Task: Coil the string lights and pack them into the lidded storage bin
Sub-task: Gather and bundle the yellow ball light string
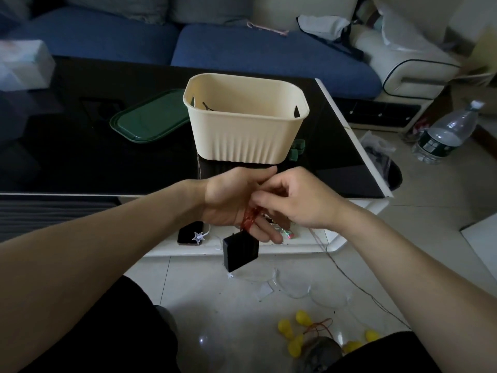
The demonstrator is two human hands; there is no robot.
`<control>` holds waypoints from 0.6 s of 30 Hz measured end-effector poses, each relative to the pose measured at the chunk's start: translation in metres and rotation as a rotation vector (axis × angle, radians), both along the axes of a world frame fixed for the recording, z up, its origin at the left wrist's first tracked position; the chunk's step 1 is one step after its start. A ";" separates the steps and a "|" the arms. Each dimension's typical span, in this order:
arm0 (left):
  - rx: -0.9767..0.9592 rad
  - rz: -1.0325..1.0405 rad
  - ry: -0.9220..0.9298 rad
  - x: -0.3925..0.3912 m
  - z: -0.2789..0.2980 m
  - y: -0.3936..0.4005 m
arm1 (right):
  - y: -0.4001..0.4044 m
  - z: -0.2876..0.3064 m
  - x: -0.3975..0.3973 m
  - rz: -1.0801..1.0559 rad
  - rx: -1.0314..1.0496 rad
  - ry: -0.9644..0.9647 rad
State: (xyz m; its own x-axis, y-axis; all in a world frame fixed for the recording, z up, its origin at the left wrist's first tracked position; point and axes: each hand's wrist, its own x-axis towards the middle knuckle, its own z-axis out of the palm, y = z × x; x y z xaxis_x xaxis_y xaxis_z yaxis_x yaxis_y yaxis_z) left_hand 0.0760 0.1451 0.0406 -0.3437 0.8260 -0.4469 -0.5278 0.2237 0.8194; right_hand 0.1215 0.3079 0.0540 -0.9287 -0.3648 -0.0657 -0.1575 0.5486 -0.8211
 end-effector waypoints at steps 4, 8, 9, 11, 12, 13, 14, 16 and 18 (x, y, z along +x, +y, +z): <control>-0.066 0.068 0.098 -0.003 -0.002 0.002 | 0.018 -0.011 -0.011 -0.164 -0.033 0.088; -0.097 0.162 0.108 -0.012 -0.006 -0.002 | 0.036 -0.020 -0.020 -0.286 -0.046 0.110; -0.098 0.160 0.107 -0.013 -0.005 -0.004 | 0.039 -0.021 -0.022 -0.304 -0.048 0.112; -0.082 0.139 0.072 -0.014 -0.003 -0.006 | 0.042 -0.023 -0.022 -0.333 -0.044 0.102; -0.060 0.129 0.037 -0.014 -0.003 -0.007 | 0.043 -0.024 -0.023 -0.343 -0.038 0.090; -0.035 0.129 0.006 -0.013 -0.003 -0.006 | 0.044 -0.024 -0.023 -0.351 -0.029 0.071; -0.013 0.148 -0.010 -0.013 -0.003 -0.005 | 0.045 -0.024 -0.023 -0.354 -0.012 0.048; 0.026 0.234 -0.013 -0.011 -0.002 -0.003 | 0.045 -0.022 -0.022 -0.321 0.017 -0.025; 0.101 0.328 -0.039 -0.010 -0.001 -0.001 | 0.044 -0.023 -0.021 -0.255 0.037 -0.138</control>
